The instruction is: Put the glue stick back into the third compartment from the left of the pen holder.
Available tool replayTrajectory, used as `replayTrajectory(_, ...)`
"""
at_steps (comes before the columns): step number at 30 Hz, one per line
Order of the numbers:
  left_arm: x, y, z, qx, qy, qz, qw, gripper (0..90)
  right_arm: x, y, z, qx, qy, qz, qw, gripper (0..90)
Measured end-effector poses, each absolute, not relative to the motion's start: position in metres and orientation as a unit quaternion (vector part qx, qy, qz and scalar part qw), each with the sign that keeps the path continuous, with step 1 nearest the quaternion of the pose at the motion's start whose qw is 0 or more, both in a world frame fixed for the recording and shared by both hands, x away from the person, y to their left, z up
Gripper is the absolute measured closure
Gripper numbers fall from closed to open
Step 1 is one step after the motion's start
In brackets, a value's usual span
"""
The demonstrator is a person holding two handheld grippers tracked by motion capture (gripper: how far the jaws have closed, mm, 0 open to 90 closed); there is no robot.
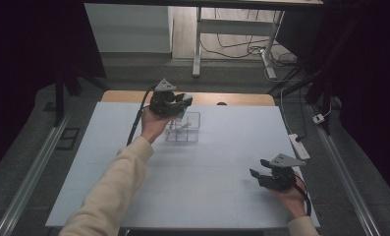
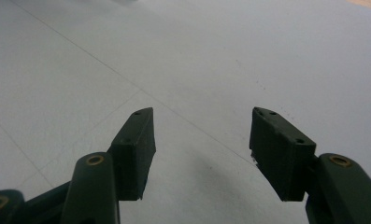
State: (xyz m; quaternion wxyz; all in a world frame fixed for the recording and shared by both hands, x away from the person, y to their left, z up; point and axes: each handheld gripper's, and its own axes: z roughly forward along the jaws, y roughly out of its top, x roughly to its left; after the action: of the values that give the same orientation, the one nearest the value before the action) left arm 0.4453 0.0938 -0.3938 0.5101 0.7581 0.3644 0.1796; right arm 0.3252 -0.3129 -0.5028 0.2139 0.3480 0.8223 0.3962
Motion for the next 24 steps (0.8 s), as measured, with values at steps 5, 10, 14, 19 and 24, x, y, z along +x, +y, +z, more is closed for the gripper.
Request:
replayTrajectory(5, 0.450, 0.090, -0.396, 0.756, 0.364, 0.179, 0.514, 64.6, 0.325, -0.313, -0.503, 0.348, 0.822, 0.395, 0.214, 39.9)
replayTrajectory(10, 0.454, 0.085, -0.398, 0.757, 0.363, 0.176, 0.514, 64.6, 0.325, -0.314, -0.503, 0.350, 0.821, 0.396, 0.215, 39.9)
replayTrajectory(14, 0.456, 0.081, -0.398, 0.757, 0.362, 0.176, 0.515, 64.6, 0.325, -0.313, -0.503, 0.350, 0.823, 0.394, 0.215, 39.9)
replayTrajectory(19, 0.460, 0.077, -0.397, 0.759, 0.361, 0.177, 0.513, 64.6, 0.325, -0.314, -0.503, 0.349, 0.822, 0.395, 0.216, 39.9)
replayTrajectory(24, 0.464, 0.071, -0.399, 0.756, 0.365, 0.170, 0.517, 64.5, 0.325, -0.313, -0.503, 0.349, 0.823, 0.393, 0.216, 39.8)
